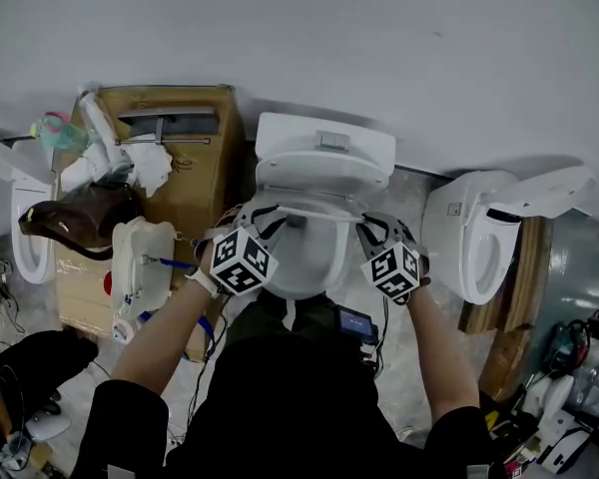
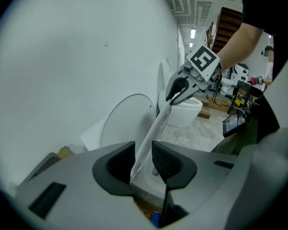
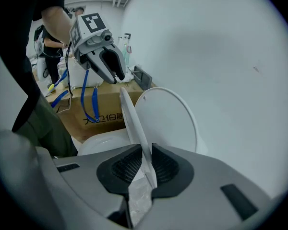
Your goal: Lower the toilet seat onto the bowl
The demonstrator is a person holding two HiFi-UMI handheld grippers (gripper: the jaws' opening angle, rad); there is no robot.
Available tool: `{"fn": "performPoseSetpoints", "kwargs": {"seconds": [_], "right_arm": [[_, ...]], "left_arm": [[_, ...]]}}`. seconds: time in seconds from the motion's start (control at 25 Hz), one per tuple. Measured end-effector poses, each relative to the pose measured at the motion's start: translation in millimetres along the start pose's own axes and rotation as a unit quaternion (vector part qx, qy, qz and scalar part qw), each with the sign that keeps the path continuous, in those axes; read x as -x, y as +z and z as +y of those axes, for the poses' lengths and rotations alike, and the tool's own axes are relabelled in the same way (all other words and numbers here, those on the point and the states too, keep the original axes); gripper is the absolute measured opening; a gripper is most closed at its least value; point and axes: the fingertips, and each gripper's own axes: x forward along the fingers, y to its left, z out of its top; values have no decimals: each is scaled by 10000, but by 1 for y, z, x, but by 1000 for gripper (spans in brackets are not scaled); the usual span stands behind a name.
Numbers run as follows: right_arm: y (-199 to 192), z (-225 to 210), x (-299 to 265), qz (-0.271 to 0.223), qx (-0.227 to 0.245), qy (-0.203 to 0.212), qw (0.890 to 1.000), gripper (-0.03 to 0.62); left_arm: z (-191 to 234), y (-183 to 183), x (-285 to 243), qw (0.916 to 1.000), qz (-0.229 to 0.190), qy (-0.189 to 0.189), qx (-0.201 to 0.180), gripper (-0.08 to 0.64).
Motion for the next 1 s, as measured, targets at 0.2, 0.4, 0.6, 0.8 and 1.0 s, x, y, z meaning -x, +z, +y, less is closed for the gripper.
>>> {"fn": "performPoseSetpoints", "kwargs": {"seconds": [0.2,0.4,0.6,0.8,1.0], "right_arm": [[-4,13,3,-35,91,-119,9999,60],[-13,30,7,-92,149,-118,9998,60],[-21,50,11,-187,268,-104,9994,60],[-33,73,14,-298,594,-178,9976,71],[-50,91,20,-290,690,-307,9967,71]], "left_arm": [[-17,-15,3,9999,18,-13,128,117],[-32,-33,16,9996,174,86,201,117],[-54,-45,29,9986,353,291,263,117],[-97,-47,30,9960,415,344,707,117],[-150,-29,48,9918,367,582,1078,117]]}}
